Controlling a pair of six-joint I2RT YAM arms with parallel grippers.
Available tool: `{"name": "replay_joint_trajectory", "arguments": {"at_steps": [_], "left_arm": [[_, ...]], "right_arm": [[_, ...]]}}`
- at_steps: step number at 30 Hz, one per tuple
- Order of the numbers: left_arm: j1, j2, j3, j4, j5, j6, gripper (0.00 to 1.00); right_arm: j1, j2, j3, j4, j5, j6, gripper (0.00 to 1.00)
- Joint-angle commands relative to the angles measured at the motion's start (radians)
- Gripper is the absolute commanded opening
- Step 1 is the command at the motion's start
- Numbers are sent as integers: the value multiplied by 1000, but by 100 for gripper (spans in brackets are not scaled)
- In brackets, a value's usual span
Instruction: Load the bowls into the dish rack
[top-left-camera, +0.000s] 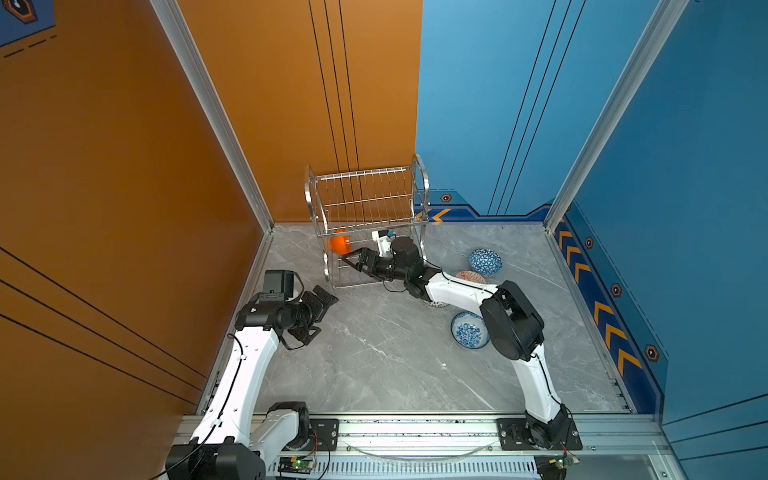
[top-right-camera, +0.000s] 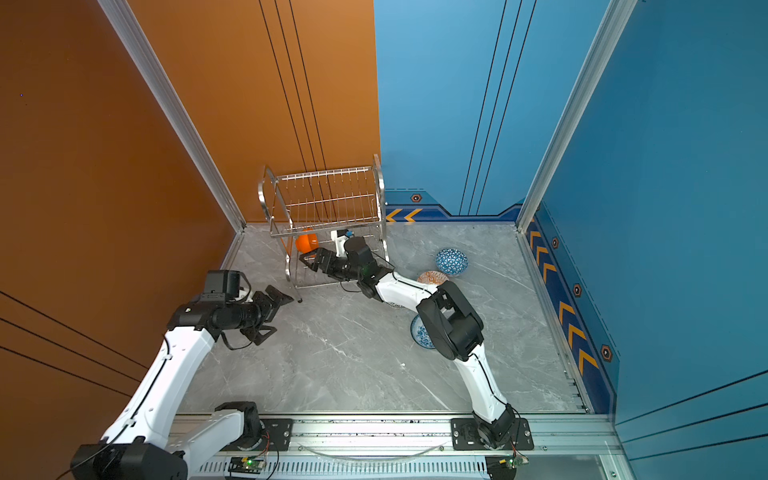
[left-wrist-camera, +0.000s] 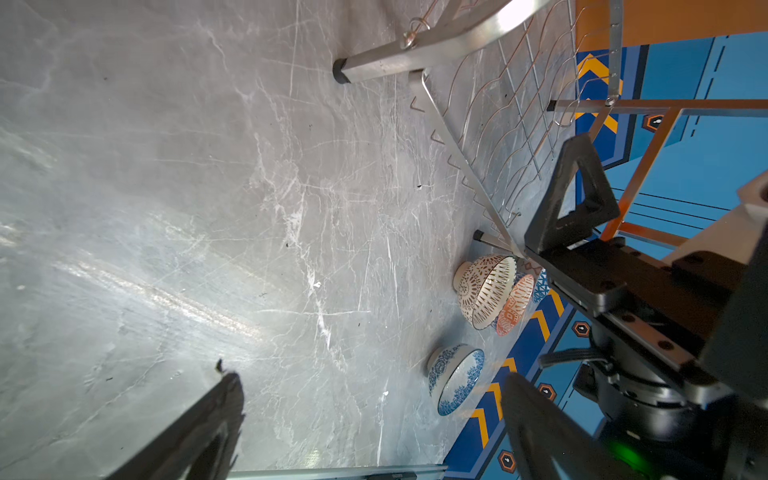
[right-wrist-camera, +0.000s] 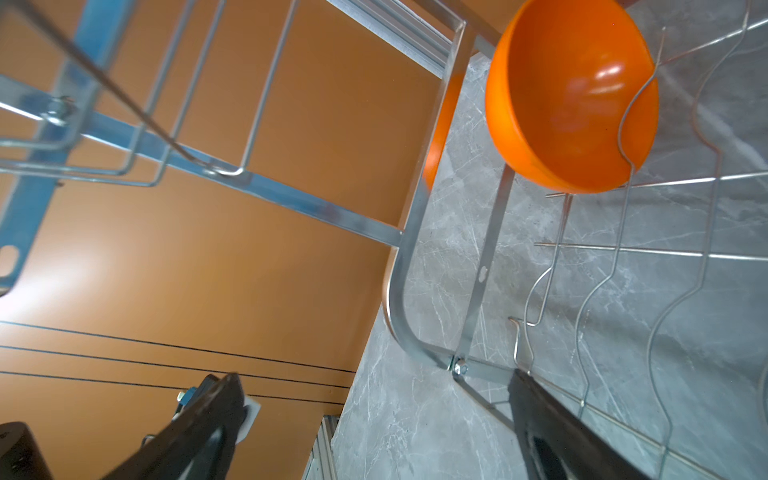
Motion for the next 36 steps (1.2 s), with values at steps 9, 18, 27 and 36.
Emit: {"name": "replay_joint_trajectory", "arguments": {"at_steps": [9, 18, 27, 36], "left_arm": [[-53, -42, -48, 26, -32, -21, 98], [-122, -59, -82, 26, -76, -29, 98], [-236, -24, -104, 80, -143, -63, 98], [-392, 68, -123, 275, -146, -107, 98]], "right_arm": [[3, -173, -151, -40, -11, -32, 100], [8, -290, -273, -102, -9, -80, 100], [-12, -448, -400, -279, 31, -177, 100], [-60, -626, -516, -502, 137, -279, 100]]}}
